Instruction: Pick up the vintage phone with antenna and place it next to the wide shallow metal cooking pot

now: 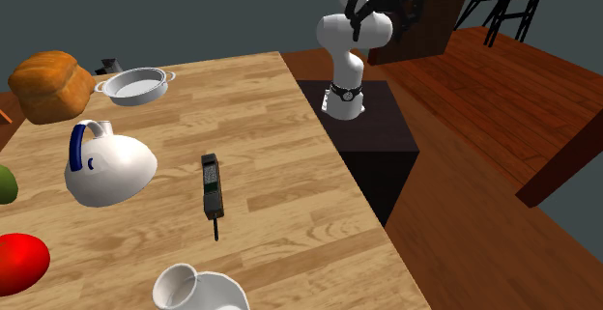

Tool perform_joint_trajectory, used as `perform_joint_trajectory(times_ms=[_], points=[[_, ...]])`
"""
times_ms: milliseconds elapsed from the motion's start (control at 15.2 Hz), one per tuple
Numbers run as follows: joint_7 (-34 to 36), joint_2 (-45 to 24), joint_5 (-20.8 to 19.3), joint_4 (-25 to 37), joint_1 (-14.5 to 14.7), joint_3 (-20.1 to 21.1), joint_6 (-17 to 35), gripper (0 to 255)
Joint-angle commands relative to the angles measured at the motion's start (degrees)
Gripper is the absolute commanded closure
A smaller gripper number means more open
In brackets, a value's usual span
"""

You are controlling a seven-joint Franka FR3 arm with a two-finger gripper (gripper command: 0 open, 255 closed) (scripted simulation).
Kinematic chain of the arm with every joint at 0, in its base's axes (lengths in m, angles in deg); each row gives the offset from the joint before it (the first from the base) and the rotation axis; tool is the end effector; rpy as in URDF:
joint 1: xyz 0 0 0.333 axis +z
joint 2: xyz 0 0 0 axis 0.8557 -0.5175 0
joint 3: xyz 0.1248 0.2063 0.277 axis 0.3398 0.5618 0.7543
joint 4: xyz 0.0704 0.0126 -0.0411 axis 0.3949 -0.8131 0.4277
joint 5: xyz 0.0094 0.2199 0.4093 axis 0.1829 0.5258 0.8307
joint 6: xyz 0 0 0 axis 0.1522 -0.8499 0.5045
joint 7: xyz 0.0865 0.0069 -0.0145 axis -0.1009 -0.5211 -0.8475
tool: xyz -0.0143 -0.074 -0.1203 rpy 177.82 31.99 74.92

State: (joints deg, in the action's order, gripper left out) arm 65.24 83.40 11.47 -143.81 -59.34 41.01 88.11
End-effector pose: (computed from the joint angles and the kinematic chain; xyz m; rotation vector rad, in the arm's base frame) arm 0.3646 -0.0083 0.5936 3.0776 0.0815 0.0426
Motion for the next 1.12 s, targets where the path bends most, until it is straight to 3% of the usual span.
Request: perform_joint_trajectory(times_ms=[0,528,1056], points=[[0.0,0.0,0.0,0.0,0.0,0.0,0.0,0],[-11.8,-5.9,-4.8,-3.8,-2.1,-9.5,10.3,0],[-23.8,-17.3,-6.6,-2.2,-3.2,-19.0,20.9,0]])
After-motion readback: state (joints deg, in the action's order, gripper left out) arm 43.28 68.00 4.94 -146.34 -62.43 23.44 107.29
